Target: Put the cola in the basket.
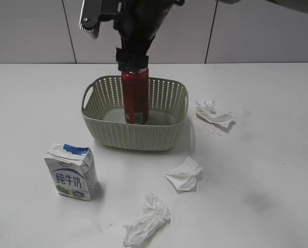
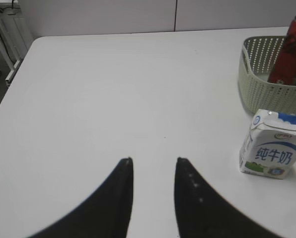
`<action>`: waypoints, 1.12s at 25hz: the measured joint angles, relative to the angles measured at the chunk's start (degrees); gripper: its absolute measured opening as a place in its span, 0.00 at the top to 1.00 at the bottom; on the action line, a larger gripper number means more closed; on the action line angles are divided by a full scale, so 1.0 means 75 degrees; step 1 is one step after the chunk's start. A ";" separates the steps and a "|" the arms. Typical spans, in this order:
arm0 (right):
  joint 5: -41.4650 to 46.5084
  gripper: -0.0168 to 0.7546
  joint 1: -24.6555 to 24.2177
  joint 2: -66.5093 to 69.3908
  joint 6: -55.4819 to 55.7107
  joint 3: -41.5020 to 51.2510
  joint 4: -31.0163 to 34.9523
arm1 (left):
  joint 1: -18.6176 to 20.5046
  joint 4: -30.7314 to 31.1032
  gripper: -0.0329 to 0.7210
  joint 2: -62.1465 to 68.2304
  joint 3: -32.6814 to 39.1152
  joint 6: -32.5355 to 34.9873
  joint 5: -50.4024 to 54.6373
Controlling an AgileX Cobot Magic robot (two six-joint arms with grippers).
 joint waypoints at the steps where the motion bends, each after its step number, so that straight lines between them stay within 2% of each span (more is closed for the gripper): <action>1: -0.0129 0.20 0.0000 -0.0041 0.0113 -0.0037 0.0000 | 0.0000 0.0000 0.65 0.0000 0.0000 0.0000 0.0000; 7: -0.0447 0.21 -0.0095 -0.0174 0.1379 -0.0552 -0.0024 | 0.0000 0.0000 0.65 0.0000 0.0000 0.0000 0.0000; 11: -0.0609 0.21 -0.0482 -0.0314 0.2539 -0.0776 -0.0024 | 0.0000 0.0000 0.65 0.0000 0.0000 0.0000 0.0000; 17: -0.0417 0.21 -0.1601 -0.0819 0.4349 -0.0809 -0.0037 | 0.0000 0.0000 0.65 0.0000 0.0000 0.0000 0.0000; 23: 0.0338 0.21 -0.3040 -0.1299 0.6076 -0.0817 -0.0077 | 0.0000 0.0000 0.65 0.0000 0.0000 0.0000 0.0000; 28: 0.1246 0.21 -0.4031 -0.1582 0.6656 -0.0817 -0.0239 | 0.0000 0.0000 0.65 0.0000 0.0000 0.0000 0.0000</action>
